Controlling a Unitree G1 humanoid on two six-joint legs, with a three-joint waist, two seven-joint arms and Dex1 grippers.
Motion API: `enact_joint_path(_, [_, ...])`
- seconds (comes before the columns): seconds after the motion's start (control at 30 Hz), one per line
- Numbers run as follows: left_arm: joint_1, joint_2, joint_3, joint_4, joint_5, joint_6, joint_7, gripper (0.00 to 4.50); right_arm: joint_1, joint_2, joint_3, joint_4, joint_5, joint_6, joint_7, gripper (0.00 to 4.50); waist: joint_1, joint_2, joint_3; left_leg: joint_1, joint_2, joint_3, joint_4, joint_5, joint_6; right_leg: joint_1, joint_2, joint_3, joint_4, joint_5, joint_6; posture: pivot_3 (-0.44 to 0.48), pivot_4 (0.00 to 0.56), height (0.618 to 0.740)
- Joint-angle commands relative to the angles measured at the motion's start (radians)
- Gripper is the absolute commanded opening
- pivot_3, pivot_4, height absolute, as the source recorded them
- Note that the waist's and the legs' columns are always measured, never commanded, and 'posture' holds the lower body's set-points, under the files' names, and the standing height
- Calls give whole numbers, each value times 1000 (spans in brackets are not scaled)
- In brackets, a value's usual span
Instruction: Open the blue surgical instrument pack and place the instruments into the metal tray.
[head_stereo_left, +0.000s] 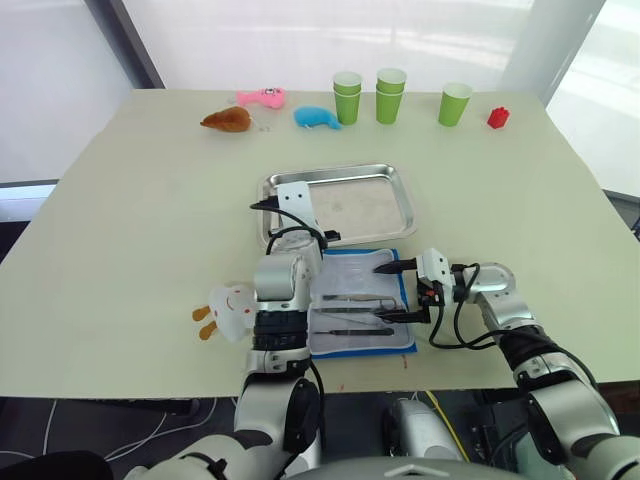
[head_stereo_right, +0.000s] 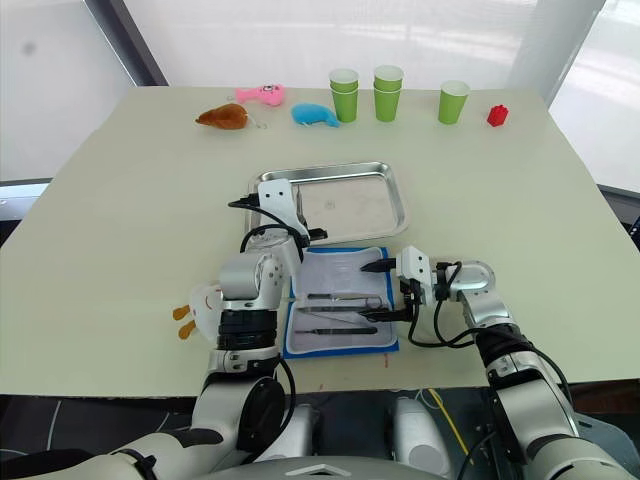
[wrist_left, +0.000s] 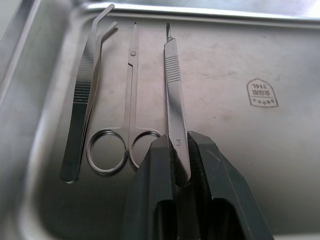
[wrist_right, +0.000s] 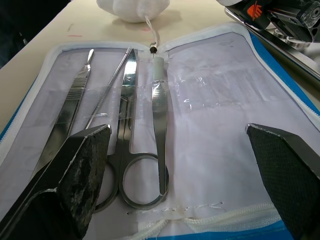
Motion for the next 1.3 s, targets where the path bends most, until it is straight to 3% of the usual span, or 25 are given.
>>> enact_joint_path(0.03, [-21, -6, -21, -18, 1, -15, -5, 950, 64, 23, 77, 77, -73, 27, -6, 4500, 0, 0, 0, 0, 0, 0, 0, 0, 0, 0, 0, 0, 0, 0, 0, 0, 150, 740])
enact_joint_path(0.07, [-19, -7, -21, -18, 2, -14, -3, 1307, 65, 22, 77, 75, -73, 27, -6, 4500, 0, 0, 0, 0, 0, 0, 0, 0, 0, 0, 0, 0, 0, 0, 0, 0, 150, 740])
enact_joint_path(0.1, [-18, -8, -21, -19, 2, -14, -3, 1996, 66, 22, 77, 74, -73, 28, -5, 4500, 0, 0, 0, 0, 0, 0, 0, 0, 0, 0, 0, 0, 0, 0, 0, 0, 150, 740])
enact_joint_path(0.17, [-16, -10, -21, -18, 3, -15, -2, 2400, 68, 21, 78, 71, -72, 29, -5, 4500, 0, 0, 0, 0, 0, 0, 0, 0, 0, 0, 0, 0, 0, 0, 0, 0, 150, 740])
enact_joint_path(0.2, [-16, -11, -21, -17, 4, -15, -1, 3057, 69, 20, 78, 70, -72, 29, -4, 4500, 0, 0, 0, 0, 0, 0, 0, 0, 0, 0, 0, 0, 0, 0, 0, 0, 150, 740])
enact_joint_path(0.23, [-15, -12, -21, -18, 5, -15, 0, 3157, 71, 20, 78, 68, -72, 29, -4, 4500, 0, 0, 0, 0, 0, 0, 0, 0, 0, 0, 0, 0, 0, 0, 0, 0, 150, 740])
enact_joint_path(0.27, [-14, -13, -22, -19, 6, -15, 1, 3775, 71, 19, 78, 68, -72, 30, -3, 4500, 0, 0, 0, 0, 0, 0, 0, 0, 0, 0, 0, 0, -1, 0, 0, 0, 150, 740])
enact_joint_path(0.33, [-12, -14, -24, -24, 7, -14, 2, 4409, 74, 18, 78, 66, -71, 30, -3, 4500, 0, 0, 0, 0, 0, 0, -1, 0, 0, 0, 0, 0, -1, 0, 0, 0, 150, 740])
enact_joint_path(0.47, [-10, 1, -48, -73, -11, -46, -52, 4409, 76, 17, 77, 64, -71, 31, -3, 4500, 0, 0, 0, 0, 0, 0, -1, 0, -1, 0, 0, 0, -1, 0, 0, 0, 150, 740])
enact_joint_path(0.6, [8, 80, -111, -143, -41, -89, -206, 4409, 75, 18, 76, 65, -69, 32, -4, 4500, -1, -1, 0, 0, 0, 0, -2, 0, -2, 0, 0, 0, -2, 0, 0, 0, 150, 740])
enact_joint_path(0.93, [153, 437, -122, -235, -186, -329, -720, 4409, 71, 26, 73, 72, -69, 33, -9, 4500, -13, 0, 0, 1, 2, 0, -9, 2, -9, -1, 2, 1, -5, 0, 0, 0, 150, 740])
enact_joint_path(1.17, [247, 696, -61, -246, -418, -401, -1209, 4409, 68, 27, 70, 74, -69, 31, -12, 4500, -16, -2, 0, 2, 3, 0, -14, 1, -5, 0, 2, 0, -10, 1, -3, 0, 150, 740])
enact_joint_path(1.3, [281, 849, -42, -204, -462, -465, -1438, 4409, 67, 28, 69, 76, -69, 29, -14, 4500, -22, 0, 2, 1, 7, 0, -16, 0, -4, -1, 5, 0, -13, 1, -3, 0, 150, 740])
